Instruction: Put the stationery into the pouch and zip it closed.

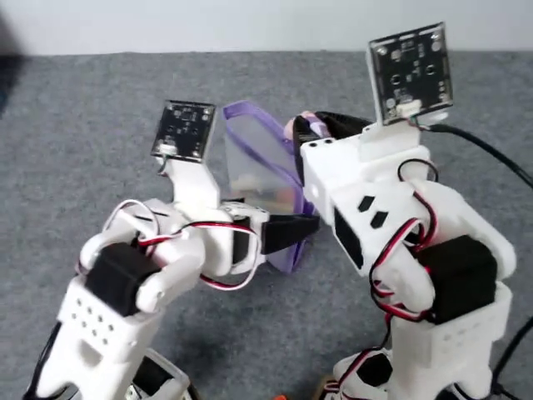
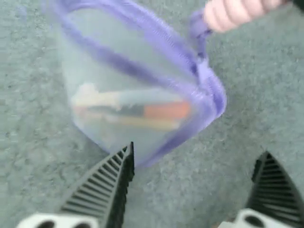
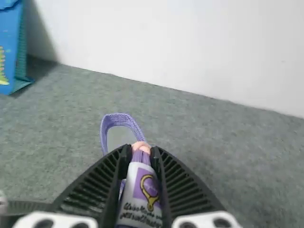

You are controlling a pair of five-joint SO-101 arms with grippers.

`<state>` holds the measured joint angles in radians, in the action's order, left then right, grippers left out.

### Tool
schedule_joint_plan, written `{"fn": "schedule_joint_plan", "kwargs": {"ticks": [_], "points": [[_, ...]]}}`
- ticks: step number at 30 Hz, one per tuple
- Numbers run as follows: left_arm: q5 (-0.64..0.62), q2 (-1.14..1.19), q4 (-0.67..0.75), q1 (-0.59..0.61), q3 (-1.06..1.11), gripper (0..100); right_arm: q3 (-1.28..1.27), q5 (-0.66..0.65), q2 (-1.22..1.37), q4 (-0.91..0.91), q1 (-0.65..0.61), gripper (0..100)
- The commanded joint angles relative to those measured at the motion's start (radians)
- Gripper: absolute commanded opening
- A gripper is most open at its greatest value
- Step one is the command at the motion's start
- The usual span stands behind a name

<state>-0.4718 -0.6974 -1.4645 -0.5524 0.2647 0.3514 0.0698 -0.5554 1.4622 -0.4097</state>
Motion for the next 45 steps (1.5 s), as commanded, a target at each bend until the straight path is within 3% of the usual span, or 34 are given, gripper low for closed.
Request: {"fn": "schedule_joint_plan", "kwargs": {"ticks": [1,10,17,24,34,45], "points": [[-0.023,-0.026,0.12,-0.035,0.084,38,-0.006,0.011,0.016,-0.025,-0.016,0.8],[-0.133,-0.028,0.256,0.049,0.269,38,-0.014,0.009,0.015,-0.025,-0.012,0.8],[-0.144,-0.028,0.361,0.101,0.325,38,-0.017,0.009,0.016,-0.025,-0.012,0.8],[-0.135,-0.034,0.288,0.158,0.326,38,-0.017,0.008,0.016,-0.025,0.033,0.8],[0.13,-0.035,0.138,0.342,0.265,38,-0.017,0.008,0.016,-0.025,0.047,0.8],[0.396,-0.035,-0.124,0.377,0.031,38,-0.017,0.005,0.008,-0.008,0.041,0.8]]}}
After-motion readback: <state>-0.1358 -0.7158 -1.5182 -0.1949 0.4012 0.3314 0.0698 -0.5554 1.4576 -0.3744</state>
